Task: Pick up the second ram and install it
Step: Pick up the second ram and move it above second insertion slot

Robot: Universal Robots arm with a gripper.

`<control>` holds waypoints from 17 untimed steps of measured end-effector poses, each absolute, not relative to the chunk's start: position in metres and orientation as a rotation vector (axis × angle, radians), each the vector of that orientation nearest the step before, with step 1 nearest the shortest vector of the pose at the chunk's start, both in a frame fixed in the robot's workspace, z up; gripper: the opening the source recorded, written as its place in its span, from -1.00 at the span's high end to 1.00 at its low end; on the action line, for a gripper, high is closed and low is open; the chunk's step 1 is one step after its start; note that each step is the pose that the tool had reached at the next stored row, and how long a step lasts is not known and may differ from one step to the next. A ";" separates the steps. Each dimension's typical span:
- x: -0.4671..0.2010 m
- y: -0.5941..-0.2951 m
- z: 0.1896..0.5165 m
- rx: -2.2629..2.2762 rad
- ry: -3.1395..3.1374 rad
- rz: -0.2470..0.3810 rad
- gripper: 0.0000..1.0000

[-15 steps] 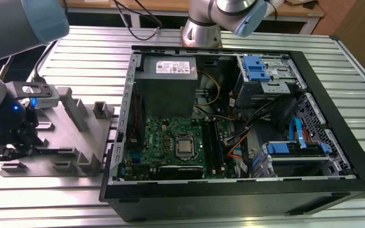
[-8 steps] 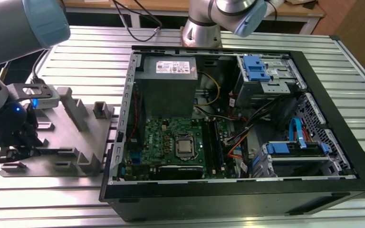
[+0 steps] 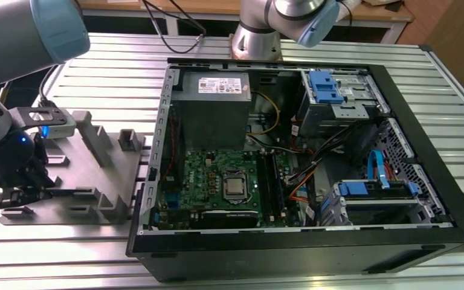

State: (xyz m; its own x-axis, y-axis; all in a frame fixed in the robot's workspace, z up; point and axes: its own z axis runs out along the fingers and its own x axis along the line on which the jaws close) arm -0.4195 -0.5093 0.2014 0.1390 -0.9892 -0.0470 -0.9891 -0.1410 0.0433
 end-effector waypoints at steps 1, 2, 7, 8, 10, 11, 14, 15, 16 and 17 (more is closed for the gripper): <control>-0.420 -0.509 0.201 2.370 -2.058 -0.101 0.46; -0.420 -0.509 0.200 2.371 -2.059 -0.102 0.46; -0.419 -0.509 0.199 2.360 -2.081 -0.112 0.46; -0.419 -0.509 0.199 2.357 -2.084 -0.112 0.46; -0.419 -0.509 0.199 2.357 -2.085 -0.112 0.46; -0.419 -0.509 0.199 2.357 -2.085 -0.112 0.46; -0.419 -0.509 0.199 2.349 -2.095 -0.112 0.46; -0.419 -0.509 0.199 2.339 -2.106 -0.112 0.46; -0.419 -0.509 0.199 2.332 -2.114 -0.112 0.46; -0.419 -0.509 0.199 2.331 -2.116 -0.112 0.46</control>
